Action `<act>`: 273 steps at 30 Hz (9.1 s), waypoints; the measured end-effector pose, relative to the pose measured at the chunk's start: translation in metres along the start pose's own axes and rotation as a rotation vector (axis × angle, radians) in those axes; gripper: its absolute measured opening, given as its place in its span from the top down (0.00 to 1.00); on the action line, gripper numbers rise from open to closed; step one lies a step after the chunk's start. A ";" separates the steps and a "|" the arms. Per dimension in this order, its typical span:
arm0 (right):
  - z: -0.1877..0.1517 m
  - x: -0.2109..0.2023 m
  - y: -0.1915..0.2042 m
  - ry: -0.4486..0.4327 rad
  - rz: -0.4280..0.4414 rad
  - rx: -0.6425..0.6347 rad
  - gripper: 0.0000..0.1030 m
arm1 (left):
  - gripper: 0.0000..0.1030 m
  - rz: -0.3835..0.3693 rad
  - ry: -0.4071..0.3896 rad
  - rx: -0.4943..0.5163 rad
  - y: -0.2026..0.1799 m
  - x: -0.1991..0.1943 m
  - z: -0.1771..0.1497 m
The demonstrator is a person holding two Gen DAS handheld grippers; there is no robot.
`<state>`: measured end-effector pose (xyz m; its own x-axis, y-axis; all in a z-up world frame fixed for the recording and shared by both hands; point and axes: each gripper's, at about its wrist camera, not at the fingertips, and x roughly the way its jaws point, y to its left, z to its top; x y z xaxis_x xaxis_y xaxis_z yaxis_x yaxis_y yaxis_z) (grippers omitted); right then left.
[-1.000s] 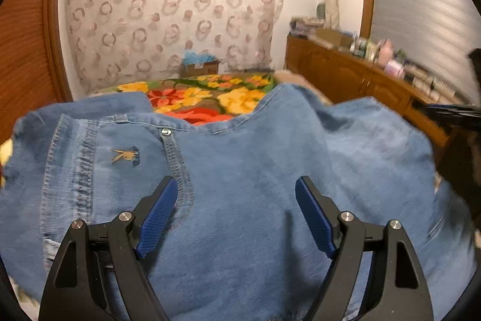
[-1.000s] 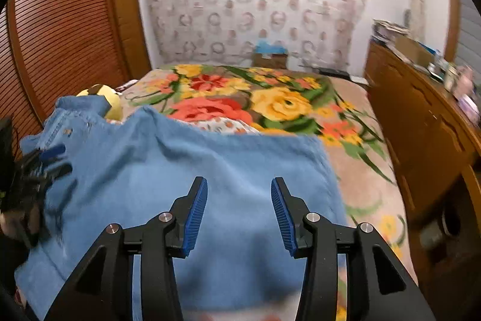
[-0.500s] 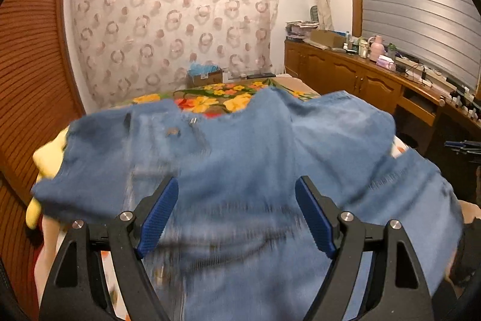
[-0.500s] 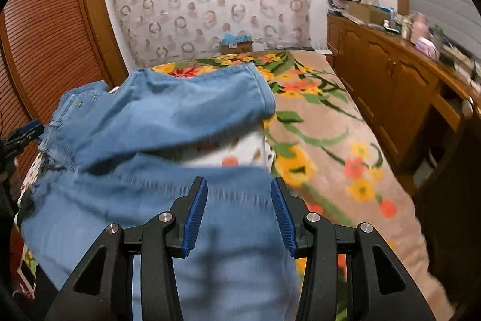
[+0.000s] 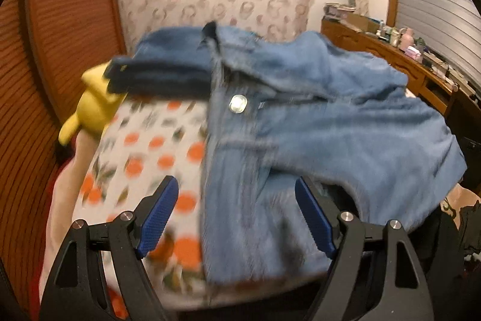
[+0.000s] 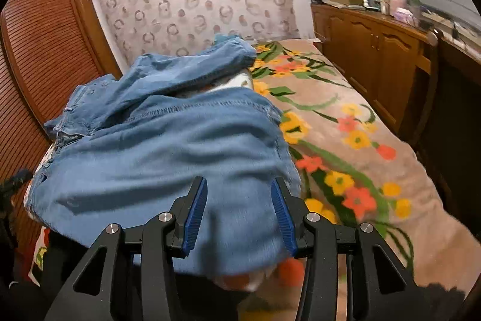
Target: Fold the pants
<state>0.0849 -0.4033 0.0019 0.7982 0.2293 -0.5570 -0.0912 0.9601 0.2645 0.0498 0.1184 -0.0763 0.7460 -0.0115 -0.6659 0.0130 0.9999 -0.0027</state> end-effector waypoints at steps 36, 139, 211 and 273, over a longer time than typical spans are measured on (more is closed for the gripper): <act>-0.073 -0.011 -0.025 0.008 0.155 0.464 0.40 | 0.81 -0.040 0.001 -0.041 -0.001 -0.015 -0.038; 0.256 0.195 0.011 -0.138 -0.027 0.139 0.94 | 0.83 0.027 -0.214 0.024 0.012 0.103 0.268; 0.309 0.339 0.058 0.152 -0.145 -0.197 0.91 | 0.21 -0.226 -0.055 0.175 -0.114 0.219 0.230; 0.159 0.179 -0.033 -0.010 -0.073 0.139 0.98 | 0.21 -0.242 -0.027 0.318 -0.149 0.204 0.284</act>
<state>0.3254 -0.4193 0.0189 0.8057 0.1570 -0.5711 0.0501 0.9427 0.3299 0.3888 -0.0349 0.0002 0.7130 -0.2510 -0.6547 0.3931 0.9163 0.0768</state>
